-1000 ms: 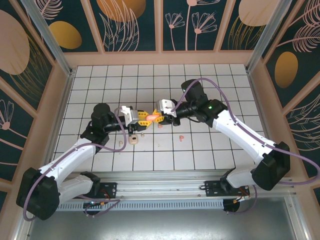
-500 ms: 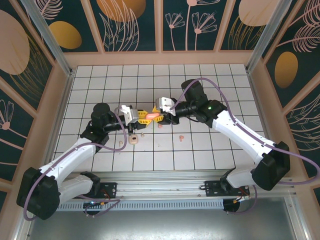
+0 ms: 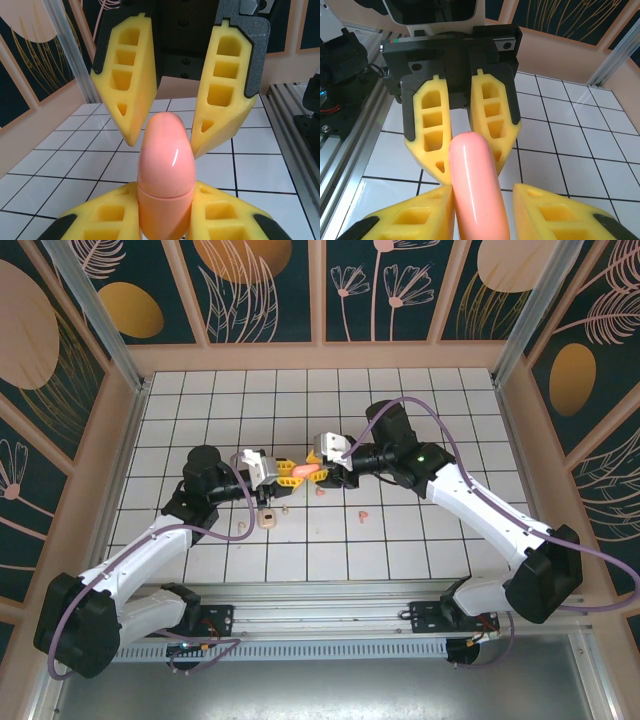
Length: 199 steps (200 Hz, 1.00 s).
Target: Insert the wireless bluetooth earbuds into the charging case
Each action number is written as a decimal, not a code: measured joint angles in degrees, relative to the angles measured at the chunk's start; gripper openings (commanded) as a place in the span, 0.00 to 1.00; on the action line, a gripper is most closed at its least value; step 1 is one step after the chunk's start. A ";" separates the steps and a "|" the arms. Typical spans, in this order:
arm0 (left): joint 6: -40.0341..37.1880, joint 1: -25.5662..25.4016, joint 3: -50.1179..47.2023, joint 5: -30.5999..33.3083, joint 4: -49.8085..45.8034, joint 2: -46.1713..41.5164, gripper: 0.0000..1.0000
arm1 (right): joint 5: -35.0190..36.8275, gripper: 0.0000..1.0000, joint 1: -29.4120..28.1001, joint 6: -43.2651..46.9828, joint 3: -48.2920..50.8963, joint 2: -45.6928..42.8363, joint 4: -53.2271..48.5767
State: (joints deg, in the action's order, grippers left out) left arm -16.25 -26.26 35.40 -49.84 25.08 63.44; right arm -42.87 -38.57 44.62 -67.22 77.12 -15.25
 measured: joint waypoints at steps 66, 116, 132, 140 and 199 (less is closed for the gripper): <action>-0.44 -0.33 0.02 -0.76 -1.44 0.04 0.21 | 2.12 0.35 2.47 -0.61 1.03 -2.51 3.91; -0.46 -0.33 0.02 -0.72 -1.77 0.04 0.21 | 2.60 0.35 2.58 -0.90 1.46 -2.54 4.52; -0.48 -0.33 0.00 -0.72 -1.75 0.04 0.21 | 2.62 0.35 2.58 -1.44 1.57 -2.54 4.96; -0.48 -0.33 0.00 -0.70 -1.73 0.04 0.21 | 2.73 0.35 2.58 -1.79 1.70 -2.54 5.27; 1.81 -0.33 -1.81 2.16 2.05 0.04 0.22 | 3.80 0.35 2.71 -3.96 4.02 -2.82 8.63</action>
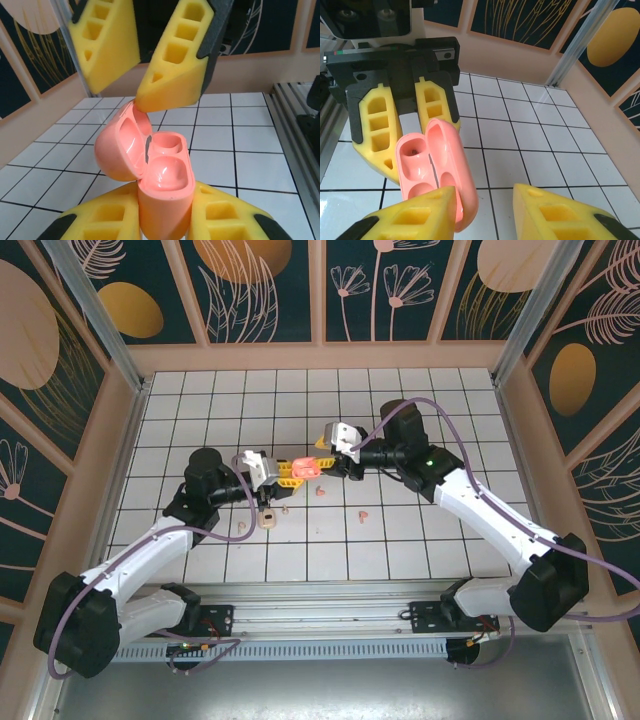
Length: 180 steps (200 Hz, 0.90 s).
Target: Insert the wireless bluetooth earbuds into the charging case
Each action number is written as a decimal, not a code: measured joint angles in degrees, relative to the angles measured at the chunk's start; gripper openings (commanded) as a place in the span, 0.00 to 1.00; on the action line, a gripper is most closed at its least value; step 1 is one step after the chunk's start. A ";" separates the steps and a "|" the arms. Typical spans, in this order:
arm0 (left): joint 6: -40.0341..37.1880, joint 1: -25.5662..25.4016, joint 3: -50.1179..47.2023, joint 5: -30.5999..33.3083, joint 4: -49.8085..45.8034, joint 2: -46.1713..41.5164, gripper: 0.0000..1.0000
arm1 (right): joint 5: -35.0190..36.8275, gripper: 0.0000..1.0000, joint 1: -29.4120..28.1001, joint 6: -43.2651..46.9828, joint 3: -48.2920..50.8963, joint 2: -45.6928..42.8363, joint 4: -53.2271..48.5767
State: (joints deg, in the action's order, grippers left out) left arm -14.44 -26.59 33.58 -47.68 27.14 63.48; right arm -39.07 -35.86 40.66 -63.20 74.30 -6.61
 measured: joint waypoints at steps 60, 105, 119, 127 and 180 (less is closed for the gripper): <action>4.96 0.00 -4.04 3.65 6.43 0.00 0.17 | 0.00 0.36 1.51 -5.64 2.47 -0.33 5.07; 7.91 0.00 -5.14 7.39 7.85 0.44 0.15 | -0.37 0.36 1.81 -11.89 4.11 -0.39 8.85; 8.63 0.00 -5.25 8.33 8.48 0.81 0.15 | -0.35 0.37 1.81 -14.01 4.13 -0.39 9.38; 8.83 0.00 -5.29 8.85 8.94 1.09 0.15 | -0.33 0.36 1.84 -15.30 4.13 -0.44 9.94; 10.93 0.00 -5.31 11.19 9.94 3.34 0.14 | 2.32 0.36 2.05 -24.39 6.40 -1.97 12.96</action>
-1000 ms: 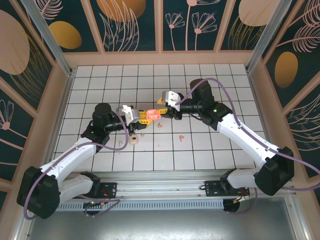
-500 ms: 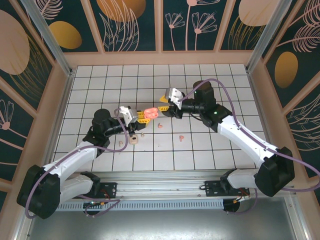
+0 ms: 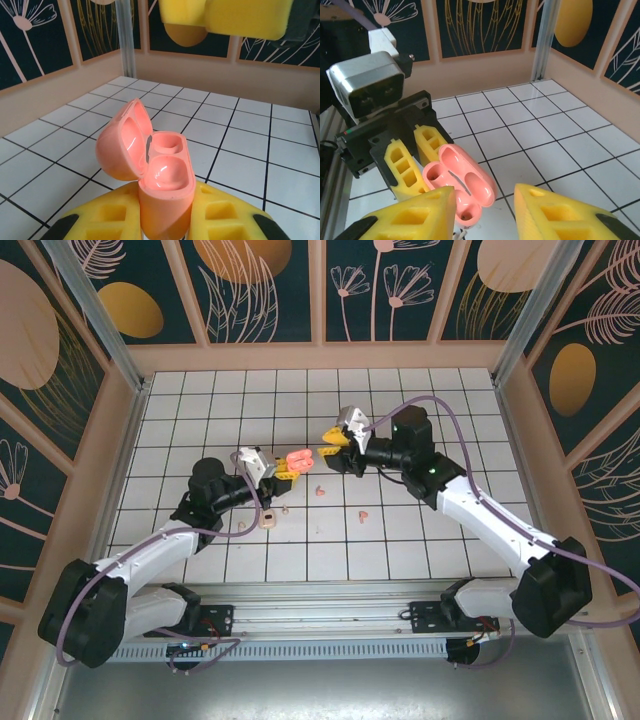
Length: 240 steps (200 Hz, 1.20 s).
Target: Insert the wireless bluetooth earbuds into the charging case
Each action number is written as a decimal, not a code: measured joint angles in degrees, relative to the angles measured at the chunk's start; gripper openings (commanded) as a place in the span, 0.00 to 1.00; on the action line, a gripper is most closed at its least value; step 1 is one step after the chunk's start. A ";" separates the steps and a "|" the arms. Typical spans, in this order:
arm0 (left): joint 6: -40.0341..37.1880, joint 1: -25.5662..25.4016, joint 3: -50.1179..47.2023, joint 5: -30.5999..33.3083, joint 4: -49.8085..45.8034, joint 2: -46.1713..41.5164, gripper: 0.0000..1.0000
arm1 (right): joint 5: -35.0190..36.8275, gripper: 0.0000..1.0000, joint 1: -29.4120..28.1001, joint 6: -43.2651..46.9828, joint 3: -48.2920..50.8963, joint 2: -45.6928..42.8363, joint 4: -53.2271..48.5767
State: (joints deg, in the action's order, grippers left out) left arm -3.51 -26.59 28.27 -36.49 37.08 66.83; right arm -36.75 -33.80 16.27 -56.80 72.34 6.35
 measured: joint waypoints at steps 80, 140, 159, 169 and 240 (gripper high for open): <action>0.85 0.00 -0.04 4.26 -0.02 0.76 0.13 | 11.78 0.34 0.09 -13.09 1.31 -2.27 -1.60; 0.83 0.00 -0.11 5.03 -0.33 1.18 0.12 | 17.44 0.36 0.50 -20.50 3.65 -4.76 -8.66; 0.81 0.00 -0.11 5.20 -0.68 1.25 0.12 | 18.80 0.37 0.63 -22.86 4.07 -5.22 -11.82; 0.79 0.00 -0.11 5.53 -1.20 1.27 0.12 | 19.23 0.37 0.72 -24.28 4.09 -5.25 -13.64; 0.79 0.00 -0.11 6.19 -3.08 1.27 0.12 | 24.48 0.37 0.83 -36.83 5.20 -4.68 -27.15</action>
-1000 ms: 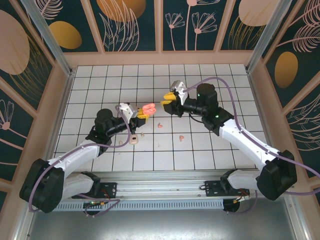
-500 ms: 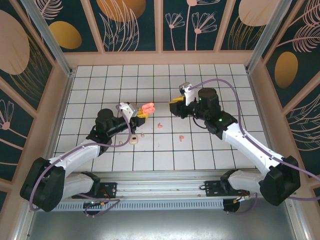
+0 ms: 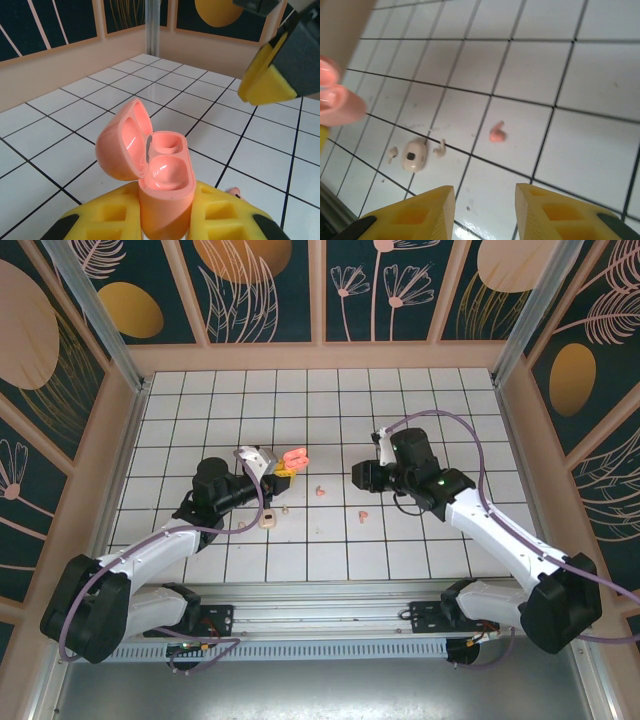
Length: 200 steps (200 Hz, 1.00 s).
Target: Insert the wireless bluetooth earbuds into the charging case
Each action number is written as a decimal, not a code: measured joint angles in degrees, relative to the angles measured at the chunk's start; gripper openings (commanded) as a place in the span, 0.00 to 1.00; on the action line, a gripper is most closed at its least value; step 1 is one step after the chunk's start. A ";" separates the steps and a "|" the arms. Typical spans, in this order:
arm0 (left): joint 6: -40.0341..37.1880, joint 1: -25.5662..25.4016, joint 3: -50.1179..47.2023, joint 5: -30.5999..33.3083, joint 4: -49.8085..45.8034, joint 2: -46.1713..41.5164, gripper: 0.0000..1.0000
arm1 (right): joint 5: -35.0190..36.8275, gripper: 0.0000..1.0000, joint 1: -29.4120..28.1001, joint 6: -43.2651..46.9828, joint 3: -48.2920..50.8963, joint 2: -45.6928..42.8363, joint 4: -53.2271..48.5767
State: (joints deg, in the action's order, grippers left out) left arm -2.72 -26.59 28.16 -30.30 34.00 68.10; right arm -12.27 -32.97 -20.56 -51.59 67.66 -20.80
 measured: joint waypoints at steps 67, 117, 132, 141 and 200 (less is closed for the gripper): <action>0.02 0.00 -0.87 0.46 -0.02 -0.09 0.12 | 3.26 0.37 0.00 -5.97 0.02 7.85 -11.47; 0.00 0.00 -0.87 0.46 -0.02 -0.17 0.12 | 3.26 0.42 -0.11 -7.69 -0.04 15.63 -13.22; 0.00 0.00 -0.87 0.46 0.00 -0.17 0.12 | 3.30 0.43 -0.39 -7.93 -0.42 17.90 -13.79; -0.02 0.00 -0.87 0.46 0.00 -0.17 0.12 | 3.30 0.43 -0.57 -7.91 -0.81 19.06 -14.05; -0.44 0.00 -0.87 0.81 -0.09 -0.17 0.12 | 3.26 0.42 -1.16 -7.82 -3.52 25.40 -13.99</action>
State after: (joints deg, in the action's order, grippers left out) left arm -3.16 -26.59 27.29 -29.50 33.91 67.92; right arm -9.02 -34.13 -28.38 -55.11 93.06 -34.79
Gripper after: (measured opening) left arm 0.194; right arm 0.424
